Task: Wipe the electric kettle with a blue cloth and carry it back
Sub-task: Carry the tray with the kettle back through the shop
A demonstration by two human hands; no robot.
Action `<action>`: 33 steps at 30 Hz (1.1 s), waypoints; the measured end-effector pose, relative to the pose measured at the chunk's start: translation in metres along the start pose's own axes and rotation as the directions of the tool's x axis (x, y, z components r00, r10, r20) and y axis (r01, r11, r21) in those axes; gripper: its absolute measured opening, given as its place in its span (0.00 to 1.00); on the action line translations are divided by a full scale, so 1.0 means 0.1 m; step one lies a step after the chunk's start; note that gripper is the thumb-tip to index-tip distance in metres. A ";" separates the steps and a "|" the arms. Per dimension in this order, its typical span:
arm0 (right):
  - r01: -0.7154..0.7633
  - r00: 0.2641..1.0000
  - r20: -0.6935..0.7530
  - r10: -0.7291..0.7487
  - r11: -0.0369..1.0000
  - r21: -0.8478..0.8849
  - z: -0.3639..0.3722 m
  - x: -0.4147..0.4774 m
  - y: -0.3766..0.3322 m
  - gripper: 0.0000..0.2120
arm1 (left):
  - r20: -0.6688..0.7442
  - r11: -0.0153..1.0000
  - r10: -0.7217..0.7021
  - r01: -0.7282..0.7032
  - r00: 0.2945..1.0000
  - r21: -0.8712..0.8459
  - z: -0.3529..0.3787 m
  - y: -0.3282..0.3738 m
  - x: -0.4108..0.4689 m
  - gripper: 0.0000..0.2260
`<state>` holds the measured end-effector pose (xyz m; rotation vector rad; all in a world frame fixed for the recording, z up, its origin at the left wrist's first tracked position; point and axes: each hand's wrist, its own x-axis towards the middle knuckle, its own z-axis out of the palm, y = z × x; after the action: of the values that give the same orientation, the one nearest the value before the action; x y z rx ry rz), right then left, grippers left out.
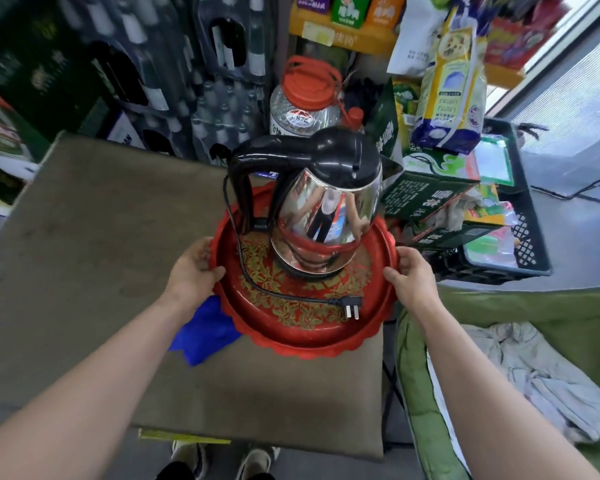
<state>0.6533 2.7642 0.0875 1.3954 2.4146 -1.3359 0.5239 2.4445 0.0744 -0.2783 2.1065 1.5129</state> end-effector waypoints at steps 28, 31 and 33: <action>0.460 0.789 0.388 -0.476 0.877 0.139 2.19 -3.35 -2.62 0.15 | -0.496 0.912 0.054 -0.245 0.866 -0.329 -4.32 -1.03 -2.76 0.23; 0.497 0.751 0.430 -0.501 0.858 0.130 2.90 -3.90 -2.96 0.15 | -0.578 0.912 -0.003 -0.235 0.816 -0.337 -5.03 -1.32 -3.00 0.24; 0.530 0.717 0.460 -0.523 0.838 0.128 3.33 -4.24 -3.19 0.13 | -0.618 0.902 -0.036 -0.241 0.785 -0.358 -5.45 -1.44 -3.18 0.22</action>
<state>0.5555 2.1727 0.2683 0.2656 2.5139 -1.5214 0.6959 1.8467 0.2521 -0.9439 2.2512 2.1712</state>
